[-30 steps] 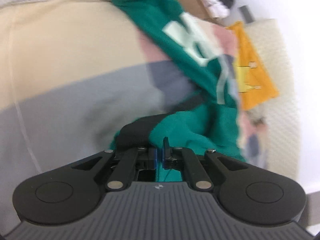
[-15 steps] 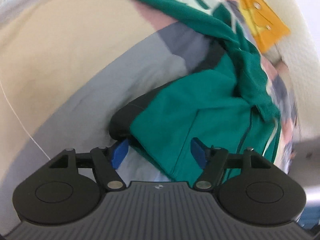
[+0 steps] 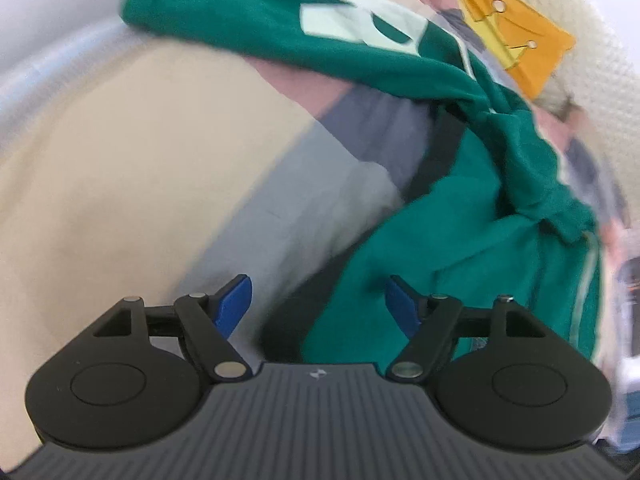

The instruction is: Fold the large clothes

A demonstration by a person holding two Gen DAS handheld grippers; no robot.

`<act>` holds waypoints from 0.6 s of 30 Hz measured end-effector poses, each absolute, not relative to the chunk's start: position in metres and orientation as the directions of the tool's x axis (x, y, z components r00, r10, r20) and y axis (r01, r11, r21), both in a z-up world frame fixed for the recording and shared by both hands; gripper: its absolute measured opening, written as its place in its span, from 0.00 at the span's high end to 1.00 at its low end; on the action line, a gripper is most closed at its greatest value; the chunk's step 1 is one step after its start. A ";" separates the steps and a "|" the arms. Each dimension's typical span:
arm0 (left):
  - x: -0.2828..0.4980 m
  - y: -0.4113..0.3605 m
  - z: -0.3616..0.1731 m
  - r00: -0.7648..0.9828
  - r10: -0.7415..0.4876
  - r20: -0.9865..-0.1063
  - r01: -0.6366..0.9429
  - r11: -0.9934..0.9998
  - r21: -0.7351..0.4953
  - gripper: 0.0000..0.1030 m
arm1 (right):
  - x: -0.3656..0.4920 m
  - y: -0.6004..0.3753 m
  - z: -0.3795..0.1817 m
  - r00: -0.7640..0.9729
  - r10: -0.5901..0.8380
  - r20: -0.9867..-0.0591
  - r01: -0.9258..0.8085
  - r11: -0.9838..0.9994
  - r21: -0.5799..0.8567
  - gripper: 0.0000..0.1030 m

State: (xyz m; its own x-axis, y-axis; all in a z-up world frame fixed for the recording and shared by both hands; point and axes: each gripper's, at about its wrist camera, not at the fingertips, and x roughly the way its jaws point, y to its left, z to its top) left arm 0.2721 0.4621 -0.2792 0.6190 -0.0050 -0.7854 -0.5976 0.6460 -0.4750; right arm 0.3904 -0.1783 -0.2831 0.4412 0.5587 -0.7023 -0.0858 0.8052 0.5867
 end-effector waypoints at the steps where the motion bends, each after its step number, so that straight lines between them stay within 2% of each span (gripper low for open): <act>1: 0.276 0.464 -0.285 0.629 -0.038 -0.777 -0.586 0.633 -0.506 0.25 | 0.390 -0.176 -0.283 0.441 0.556 -0.704 -0.089 0.808 0.582 0.34; 3: 0.284 0.460 -0.292 0.619 -0.054 -0.784 -0.577 0.646 -0.500 0.29 | 0.391 -0.175 -0.283 0.443 0.554 -0.704 -0.090 0.810 0.580 0.45; 4: 0.288 0.458 -0.294 0.602 -0.053 -0.797 -0.571 0.669 -0.475 0.34 | 0.391 -0.176 -0.283 0.442 0.558 -0.702 -0.087 0.805 0.586 0.54; 5: 0.291 0.455 -0.295 0.590 -0.051 -0.806 -0.569 0.682 -0.460 0.40 | 0.390 -0.177 -0.282 0.439 0.567 -0.696 -0.086 0.798 0.596 0.68; 6: 0.292 0.451 -0.296 0.580 -0.045 -0.813 -0.566 0.695 -0.443 0.45 | 0.389 -0.177 -0.282 0.433 0.585 -0.686 -0.089 0.785 0.613 0.74; 7: 0.294 0.448 -0.294 0.574 -0.041 -0.818 -0.559 0.710 -0.428 0.62 | 0.388 -0.177 -0.280 0.431 0.595 -0.679 -0.085 0.776 0.625 0.80; 8: 0.293 0.444 -0.291 0.577 -0.036 -0.816 -0.549 0.722 -0.421 0.74 | 0.386 -0.178 -0.277 0.434 0.597 -0.674 -0.083 0.772 0.630 0.85; 9: 0.290 0.443 -0.284 0.590 -0.022 -0.807 -0.549 0.722 -0.422 0.77 | 0.384 -0.179 -0.272 0.435 0.607 -0.665 -0.091 0.765 0.638 0.86; 10: 0.284 0.443 -0.276 0.619 -0.029 -0.785 -0.542 0.706 -0.455 0.84 | 0.381 -0.180 -0.264 0.441 0.615 -0.654 -0.103 0.759 0.643 0.87; 18: 0.237 0.423 -0.194 0.767 -0.044 -0.641 -0.476 0.630 -0.613 0.88 | 0.341 -0.202 -0.184 0.512 0.637 -0.575 -0.266 0.755 0.599 0.88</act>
State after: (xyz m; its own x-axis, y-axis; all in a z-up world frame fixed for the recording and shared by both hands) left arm 0.2367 0.4233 -0.1941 0.7666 -0.0438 -0.6406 -0.4763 0.6303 -0.6130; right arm 0.3412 -0.2017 -0.1837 0.5124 0.6375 -0.5754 -0.2660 0.7549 0.5994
